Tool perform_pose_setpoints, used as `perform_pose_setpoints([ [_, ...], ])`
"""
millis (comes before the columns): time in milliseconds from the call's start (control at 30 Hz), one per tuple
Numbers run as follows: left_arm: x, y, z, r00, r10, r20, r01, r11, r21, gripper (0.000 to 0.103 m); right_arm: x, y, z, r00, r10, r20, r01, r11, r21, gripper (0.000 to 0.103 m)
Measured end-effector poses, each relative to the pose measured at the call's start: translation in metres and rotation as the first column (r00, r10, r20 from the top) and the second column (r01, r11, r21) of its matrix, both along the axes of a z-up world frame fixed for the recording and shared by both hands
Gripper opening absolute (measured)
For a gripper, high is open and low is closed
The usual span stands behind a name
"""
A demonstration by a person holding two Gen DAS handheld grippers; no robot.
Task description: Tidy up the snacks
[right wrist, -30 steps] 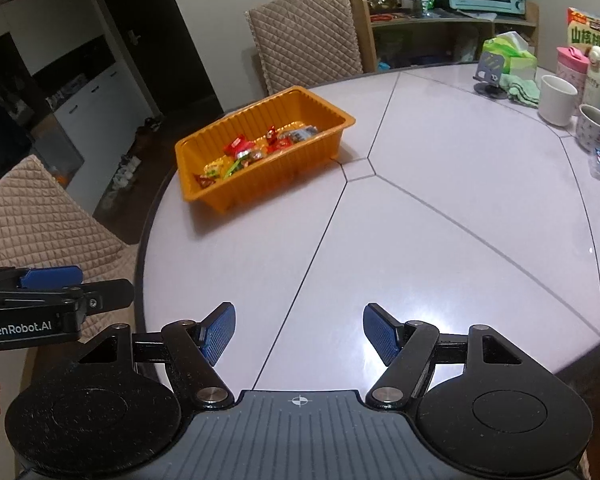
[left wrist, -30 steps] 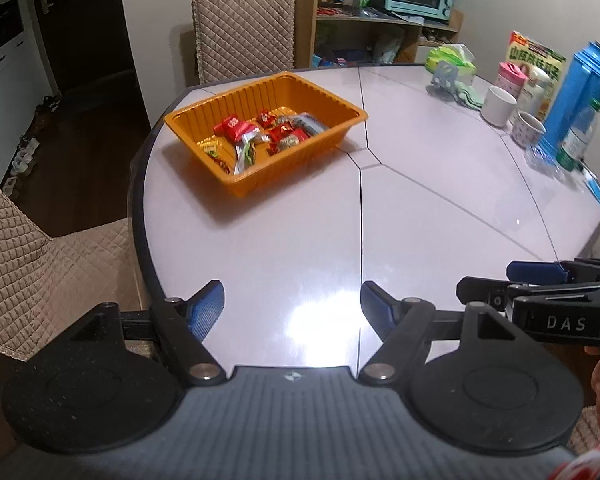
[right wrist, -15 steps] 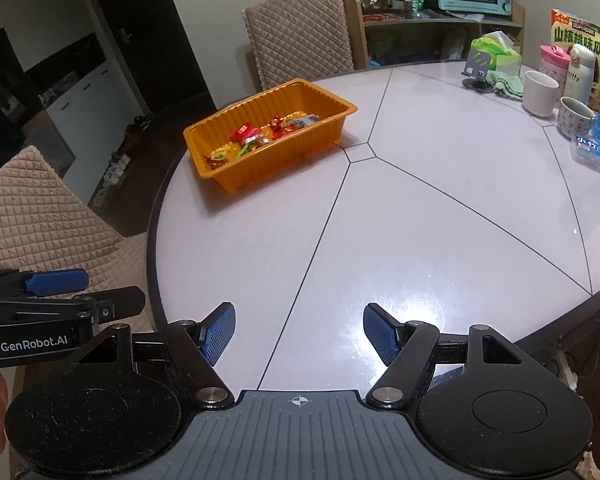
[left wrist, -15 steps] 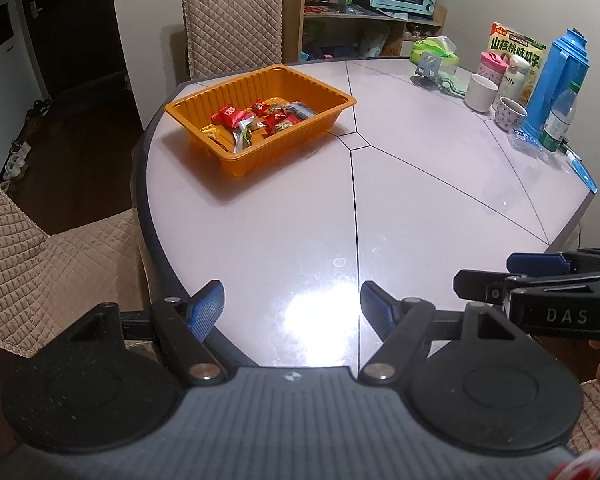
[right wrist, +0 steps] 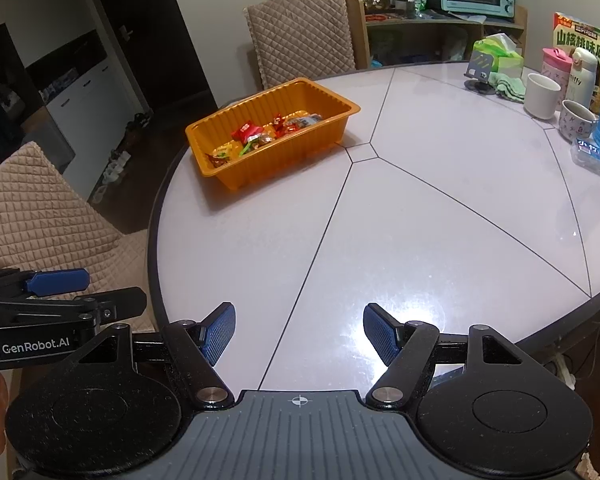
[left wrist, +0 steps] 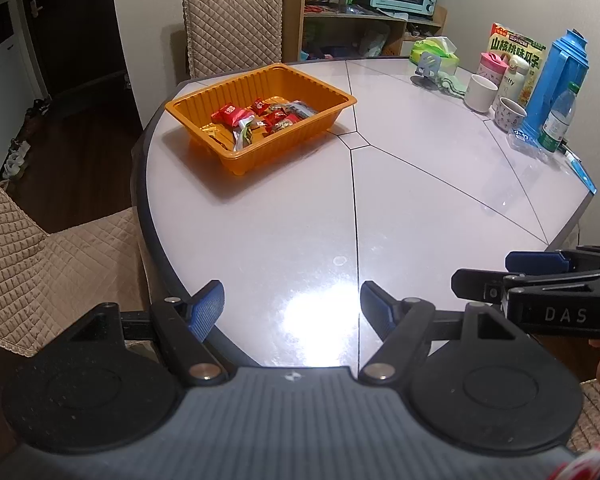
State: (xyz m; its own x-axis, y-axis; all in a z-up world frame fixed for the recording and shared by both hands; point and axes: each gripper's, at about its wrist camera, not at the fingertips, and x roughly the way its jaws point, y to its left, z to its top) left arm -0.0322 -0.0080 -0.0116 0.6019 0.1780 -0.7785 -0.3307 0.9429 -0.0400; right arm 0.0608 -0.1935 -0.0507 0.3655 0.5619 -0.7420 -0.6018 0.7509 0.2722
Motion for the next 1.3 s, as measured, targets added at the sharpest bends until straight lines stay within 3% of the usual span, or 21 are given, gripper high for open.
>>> perform_pose_setpoints([
  [1300, 0.0058, -0.0035, -0.0012, 1.0, -0.007, -0.002, 0.007, 1.0, 0.001, 0.073, 0.0011, -0.0014, -0.0012, 1.0, 0.0, -0.006, 0.0, 1.0, 0.0, 0.071],
])
